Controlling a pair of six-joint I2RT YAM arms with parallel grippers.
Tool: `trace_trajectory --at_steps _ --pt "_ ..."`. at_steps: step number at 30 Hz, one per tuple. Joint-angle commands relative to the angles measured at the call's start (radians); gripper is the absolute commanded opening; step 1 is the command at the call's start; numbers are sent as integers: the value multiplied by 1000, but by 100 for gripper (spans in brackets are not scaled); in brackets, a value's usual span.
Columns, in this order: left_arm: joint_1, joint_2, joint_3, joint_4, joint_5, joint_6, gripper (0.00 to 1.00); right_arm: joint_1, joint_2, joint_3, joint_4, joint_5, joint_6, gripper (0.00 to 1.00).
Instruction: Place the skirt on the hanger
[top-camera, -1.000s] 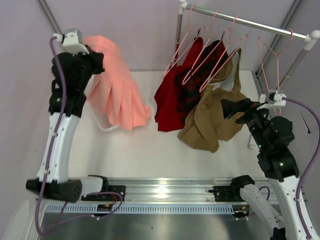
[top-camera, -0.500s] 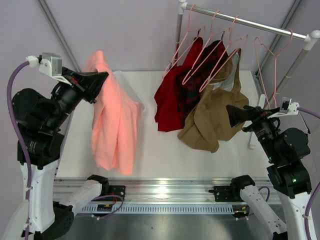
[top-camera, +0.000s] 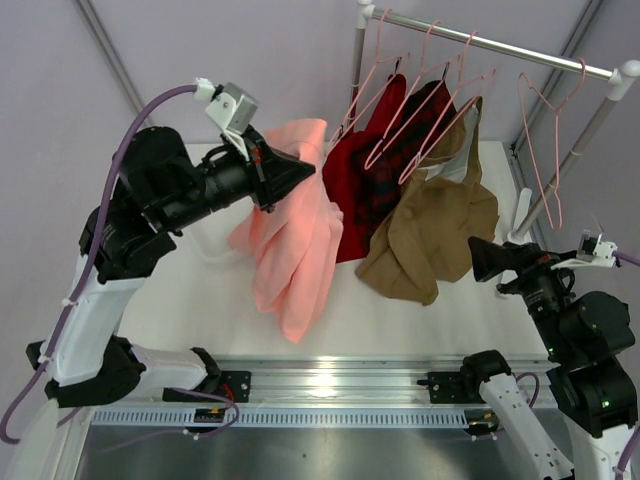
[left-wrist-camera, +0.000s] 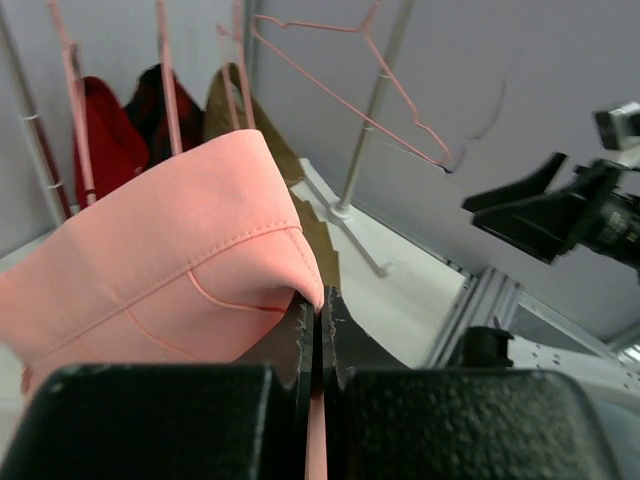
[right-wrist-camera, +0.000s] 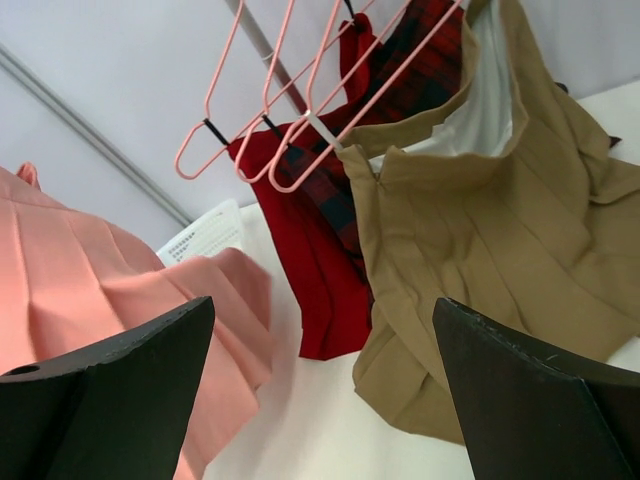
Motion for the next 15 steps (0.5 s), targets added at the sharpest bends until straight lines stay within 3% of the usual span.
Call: trace_trajectory --at_steps 1,11,15 --pt "-104 -15 135 16 -105 48 0 3 -7 16 -34 57 2 99" --pt "-244 4 241 -29 -236 82 0 3 57 -5 26 23 -14 99" --pt "-243 -8 122 -41 -346 108 0 2 73 -28 59 -12 -8 99"
